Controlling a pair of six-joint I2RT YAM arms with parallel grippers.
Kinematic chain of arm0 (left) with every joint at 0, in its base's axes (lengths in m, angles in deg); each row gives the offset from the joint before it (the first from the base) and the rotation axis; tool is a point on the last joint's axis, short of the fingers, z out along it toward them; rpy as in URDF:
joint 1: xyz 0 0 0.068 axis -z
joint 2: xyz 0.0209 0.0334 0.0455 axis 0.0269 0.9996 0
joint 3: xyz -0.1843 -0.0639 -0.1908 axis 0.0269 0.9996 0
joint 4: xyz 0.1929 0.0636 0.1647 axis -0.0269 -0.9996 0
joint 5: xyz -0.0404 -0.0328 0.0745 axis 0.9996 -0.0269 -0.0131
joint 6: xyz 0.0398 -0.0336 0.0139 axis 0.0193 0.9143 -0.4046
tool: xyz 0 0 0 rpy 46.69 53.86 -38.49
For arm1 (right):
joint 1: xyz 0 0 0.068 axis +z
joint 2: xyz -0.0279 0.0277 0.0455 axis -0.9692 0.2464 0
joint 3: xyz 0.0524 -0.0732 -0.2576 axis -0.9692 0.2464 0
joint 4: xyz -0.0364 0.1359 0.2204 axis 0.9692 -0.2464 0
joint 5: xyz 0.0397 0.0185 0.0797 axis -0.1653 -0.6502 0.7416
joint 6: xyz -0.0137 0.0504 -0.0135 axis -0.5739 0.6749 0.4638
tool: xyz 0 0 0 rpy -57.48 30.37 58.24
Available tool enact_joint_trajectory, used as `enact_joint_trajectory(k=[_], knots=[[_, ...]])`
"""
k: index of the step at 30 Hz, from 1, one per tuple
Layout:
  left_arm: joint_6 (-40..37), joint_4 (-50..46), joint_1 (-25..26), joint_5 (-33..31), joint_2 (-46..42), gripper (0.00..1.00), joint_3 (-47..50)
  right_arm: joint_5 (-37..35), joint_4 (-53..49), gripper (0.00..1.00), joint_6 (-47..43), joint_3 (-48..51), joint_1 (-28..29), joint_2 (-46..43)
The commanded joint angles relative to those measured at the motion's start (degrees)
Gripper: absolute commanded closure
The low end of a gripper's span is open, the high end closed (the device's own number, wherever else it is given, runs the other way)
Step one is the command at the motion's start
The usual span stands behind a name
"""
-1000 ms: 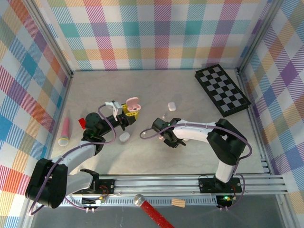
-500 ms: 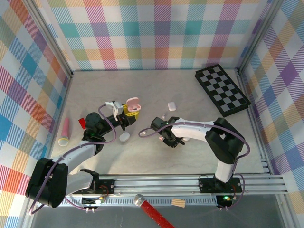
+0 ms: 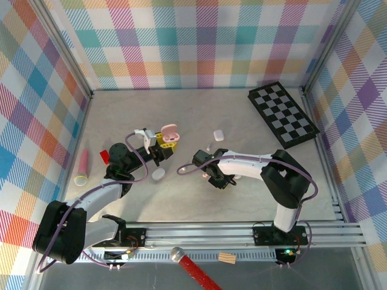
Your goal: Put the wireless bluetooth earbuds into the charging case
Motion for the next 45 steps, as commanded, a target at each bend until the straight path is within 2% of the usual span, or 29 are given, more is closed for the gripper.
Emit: enact_joint_trajectory(k=[1,13,18,23,27,41,45], knots=[[-0.8,1.3,-0.5,0.8,-0.4,0.63,-0.4,-0.3,-1.8,0.68,0.9,-1.0,-0.4,1.6],[-0.8,1.2,-0.5,1.1,-0.4,0.63,-0.6,-0.8,-2.0,0.75,2.2,-1.0,-2.2,3.3],[-0.8,1.5,-0.5,1.3,0.1,0.63,-0.7,1.8,-1.6,0.78,3.6,-1.7,-3.2,1.7],[-1.6,0.7,-0.4,1.3,0.8,0.63,-0.8,10.4,-0.4,0.78,8.6,-2.9,-6.3,-2.1],[-1.9,0.9,-0.3,1.5,1.6,0.63,-0.8,20.7,0.4,0.79,13.5,-2.9,-11.5,-5.1],[-9.0,-3.3,4.9,0.7,2.3,0.63,0.3,46.7,9.1,0.8,17.6,1.1,-22.6,-12.5],[-10.3,-3.8,6.4,0.0,3.1,0.63,0.3,51.2,10.9,0.8,18.8,2.3,-24.8,-14.7]])
